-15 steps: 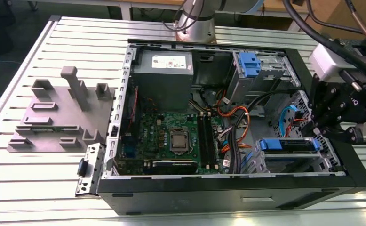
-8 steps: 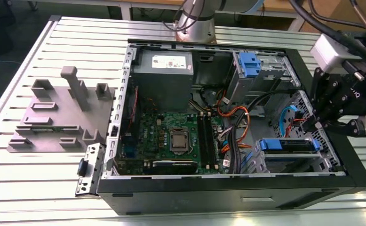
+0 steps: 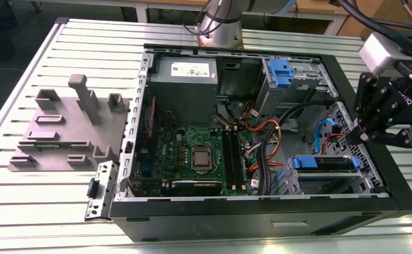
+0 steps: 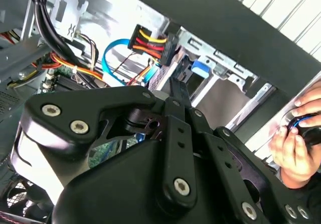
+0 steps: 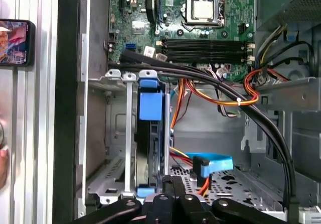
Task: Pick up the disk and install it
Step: 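Insert the first disk wire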
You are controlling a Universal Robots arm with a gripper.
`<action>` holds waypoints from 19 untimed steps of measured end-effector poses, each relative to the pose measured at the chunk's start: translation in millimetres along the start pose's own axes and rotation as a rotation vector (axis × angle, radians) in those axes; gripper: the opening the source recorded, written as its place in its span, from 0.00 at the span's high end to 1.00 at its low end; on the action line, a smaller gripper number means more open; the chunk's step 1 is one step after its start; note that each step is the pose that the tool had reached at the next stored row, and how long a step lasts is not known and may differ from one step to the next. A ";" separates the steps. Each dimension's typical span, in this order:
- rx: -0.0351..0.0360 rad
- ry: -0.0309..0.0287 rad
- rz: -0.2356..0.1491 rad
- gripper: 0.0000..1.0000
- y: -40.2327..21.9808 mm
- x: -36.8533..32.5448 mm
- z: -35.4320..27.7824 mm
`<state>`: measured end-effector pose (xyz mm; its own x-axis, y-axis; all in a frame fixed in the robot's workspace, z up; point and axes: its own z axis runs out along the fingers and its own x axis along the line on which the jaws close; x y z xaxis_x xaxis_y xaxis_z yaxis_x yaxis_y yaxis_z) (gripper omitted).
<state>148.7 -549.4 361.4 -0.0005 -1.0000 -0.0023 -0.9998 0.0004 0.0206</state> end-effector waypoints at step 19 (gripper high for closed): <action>-0.0101 0.0224 -0.002 0.89 -6.8 -13.7 -0.1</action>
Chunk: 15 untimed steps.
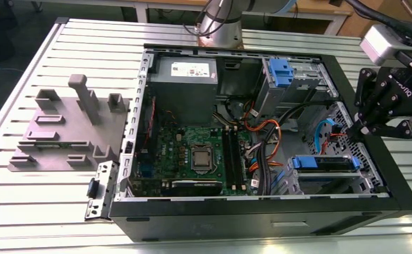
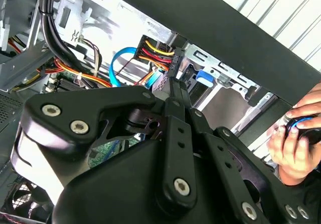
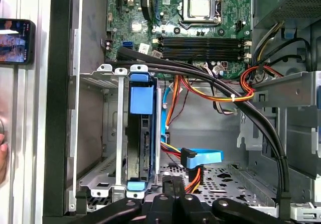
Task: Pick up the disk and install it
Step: 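Insert the first disk wire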
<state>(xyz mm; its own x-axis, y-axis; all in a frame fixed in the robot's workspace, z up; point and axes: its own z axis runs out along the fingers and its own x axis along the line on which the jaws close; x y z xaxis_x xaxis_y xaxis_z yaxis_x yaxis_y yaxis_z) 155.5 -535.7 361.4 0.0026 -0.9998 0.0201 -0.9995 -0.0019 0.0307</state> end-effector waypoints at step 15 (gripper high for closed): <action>0.0019 0.0125 -0.079 0.69 -0.1 -0.1 0.3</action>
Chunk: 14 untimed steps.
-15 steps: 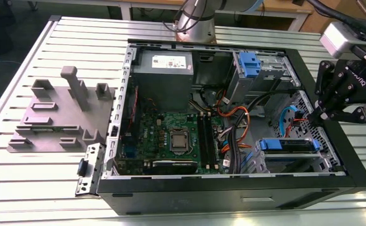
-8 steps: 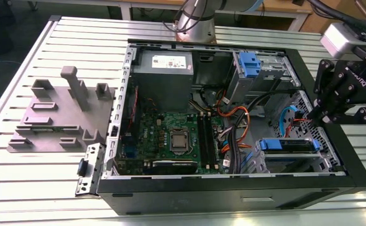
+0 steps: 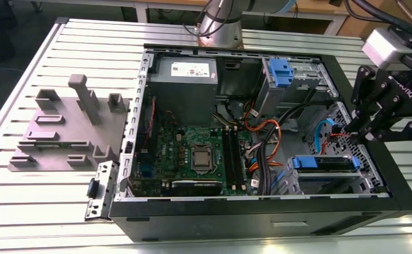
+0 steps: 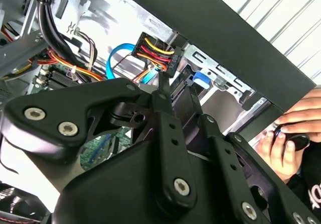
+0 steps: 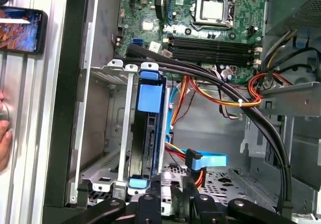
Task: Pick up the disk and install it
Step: 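Insert the first disk wire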
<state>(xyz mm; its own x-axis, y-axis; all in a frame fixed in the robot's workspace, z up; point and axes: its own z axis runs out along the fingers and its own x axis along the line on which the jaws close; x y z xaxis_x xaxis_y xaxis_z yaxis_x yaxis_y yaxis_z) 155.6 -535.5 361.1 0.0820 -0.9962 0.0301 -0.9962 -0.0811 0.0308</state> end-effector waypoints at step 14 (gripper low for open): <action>-0.0049 0.0596 -0.003 0.69 -6.1 -14.2 1.4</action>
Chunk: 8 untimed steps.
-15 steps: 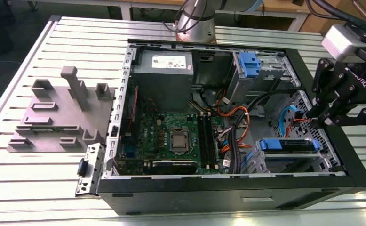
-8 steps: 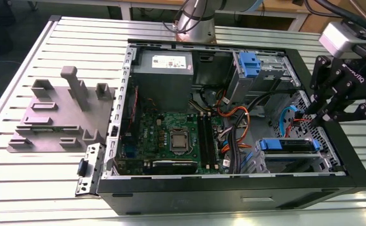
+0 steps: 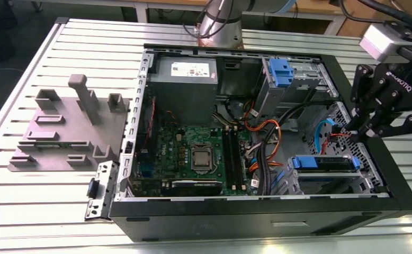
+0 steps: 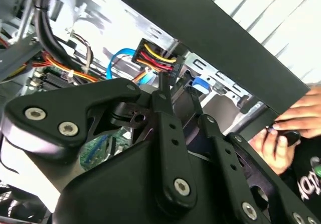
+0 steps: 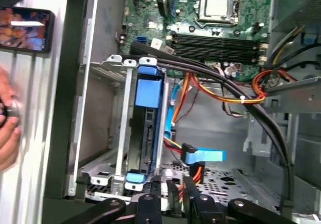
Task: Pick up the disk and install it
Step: 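Insert the first disk wire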
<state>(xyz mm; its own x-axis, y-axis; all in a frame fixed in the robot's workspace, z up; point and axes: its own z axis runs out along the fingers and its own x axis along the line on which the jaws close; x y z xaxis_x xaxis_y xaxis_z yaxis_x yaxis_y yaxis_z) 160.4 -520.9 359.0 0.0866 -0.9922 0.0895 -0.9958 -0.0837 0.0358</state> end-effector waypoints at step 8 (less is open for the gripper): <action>-0.0010 0.0116 0.000 0.69 -4.0 -4.6 3.0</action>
<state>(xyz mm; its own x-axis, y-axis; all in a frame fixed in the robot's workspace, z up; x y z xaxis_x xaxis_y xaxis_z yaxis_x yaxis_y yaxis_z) 163.9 -516.3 355.5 0.0866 -0.9911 0.1010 -0.9958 -0.0833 0.0368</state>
